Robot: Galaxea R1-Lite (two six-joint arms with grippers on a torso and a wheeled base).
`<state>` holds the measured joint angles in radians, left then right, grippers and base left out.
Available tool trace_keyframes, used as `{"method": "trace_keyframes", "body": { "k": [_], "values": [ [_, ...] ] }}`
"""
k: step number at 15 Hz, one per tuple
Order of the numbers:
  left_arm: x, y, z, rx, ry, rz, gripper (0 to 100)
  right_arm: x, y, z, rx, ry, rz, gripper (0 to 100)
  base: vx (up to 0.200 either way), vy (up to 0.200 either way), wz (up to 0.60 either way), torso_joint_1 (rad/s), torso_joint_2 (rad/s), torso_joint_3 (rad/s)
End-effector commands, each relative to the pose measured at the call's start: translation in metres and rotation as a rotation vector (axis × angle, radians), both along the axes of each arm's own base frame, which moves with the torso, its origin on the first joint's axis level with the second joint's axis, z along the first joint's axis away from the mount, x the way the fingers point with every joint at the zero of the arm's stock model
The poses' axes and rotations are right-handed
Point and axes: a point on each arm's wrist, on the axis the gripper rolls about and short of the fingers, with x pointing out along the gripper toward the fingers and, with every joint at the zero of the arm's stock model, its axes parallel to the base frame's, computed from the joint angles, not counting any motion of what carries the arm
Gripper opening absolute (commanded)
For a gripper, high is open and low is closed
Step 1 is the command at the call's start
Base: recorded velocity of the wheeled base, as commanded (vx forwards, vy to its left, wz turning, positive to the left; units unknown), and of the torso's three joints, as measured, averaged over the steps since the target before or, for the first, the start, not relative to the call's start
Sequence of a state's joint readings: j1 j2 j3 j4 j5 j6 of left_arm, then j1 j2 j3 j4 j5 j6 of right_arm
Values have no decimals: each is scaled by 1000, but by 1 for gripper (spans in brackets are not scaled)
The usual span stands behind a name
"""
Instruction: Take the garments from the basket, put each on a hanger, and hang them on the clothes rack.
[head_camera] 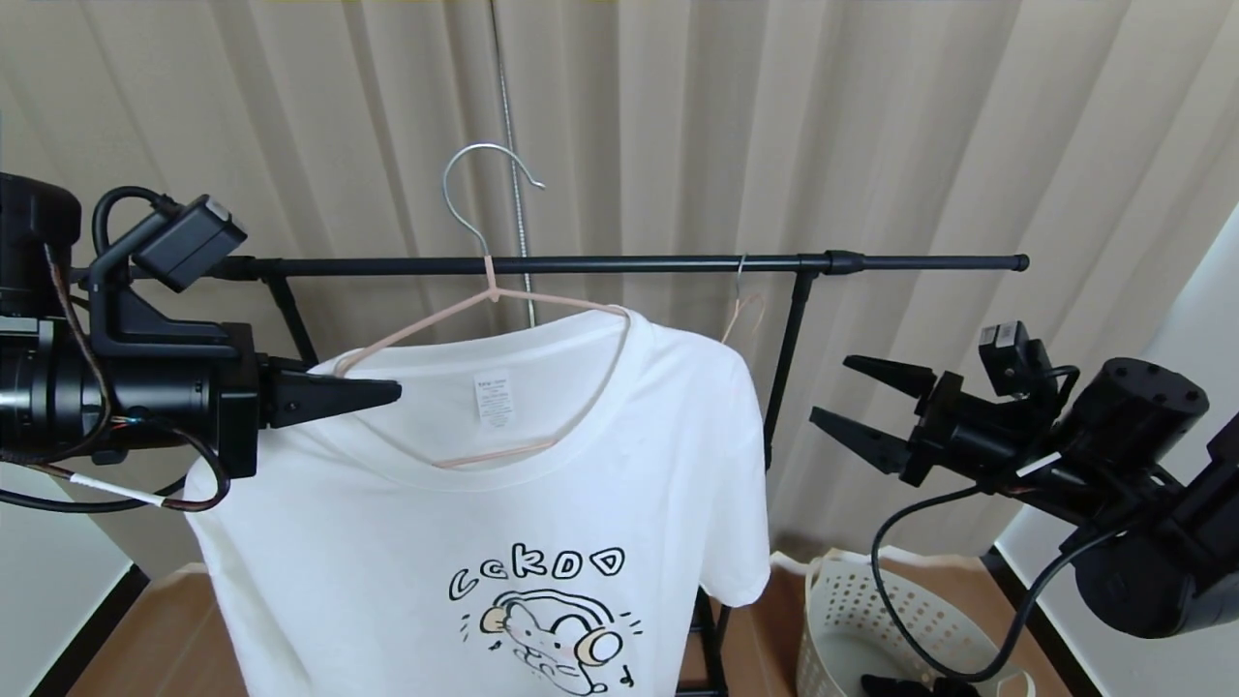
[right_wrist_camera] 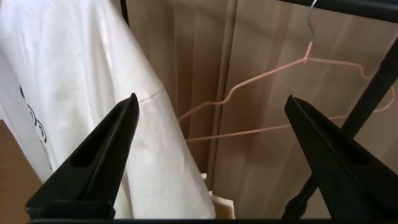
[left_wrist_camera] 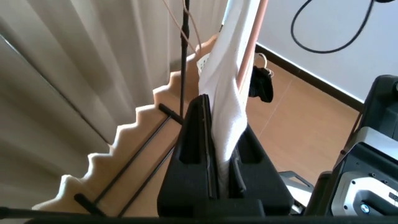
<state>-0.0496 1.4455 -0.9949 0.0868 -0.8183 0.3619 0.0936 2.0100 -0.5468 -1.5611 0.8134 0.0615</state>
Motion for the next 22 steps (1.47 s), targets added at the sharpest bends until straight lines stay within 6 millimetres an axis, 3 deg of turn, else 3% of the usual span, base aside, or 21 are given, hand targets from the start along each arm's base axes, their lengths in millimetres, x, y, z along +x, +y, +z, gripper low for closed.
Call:
{"method": "trace_keyframes", "body": {
  "k": [1, 7, 11, 12, 14, 22],
  "values": [
    [-2, 5, -8, 6, 30, 29, 0, -22, 13, 27, 11, -80, 50, 100, 0, 0, 0, 0, 0, 0],
    [-5, 8, -40, 60, 105, 100, 0, -52, 25, 56, 20, -119, 105, 100, 0, 0, 0, 0, 0, 0],
    [2, 0, -71, 138, 140, 159, 0, -52, 25, 57, 19, -117, 104, 100, 0, 0, 0, 0, 0, 0],
    [2, 0, -71, 138, 140, 159, 0, -52, 25, 57, 19, -117, 104, 100, 0, 0, 0, 0, 0, 0],
    [7, -5, -93, 191, 169, 191, 0, -51, 25, 56, 17, -118, 100, 100, 0, 0, 0, 0, 0, 0],
    [23, -10, -136, 309, 231, 284, 0, -50, 24, 55, 15, -113, 97, 100, 0, 0, 0, 0, 0, 0]
  ]
}}
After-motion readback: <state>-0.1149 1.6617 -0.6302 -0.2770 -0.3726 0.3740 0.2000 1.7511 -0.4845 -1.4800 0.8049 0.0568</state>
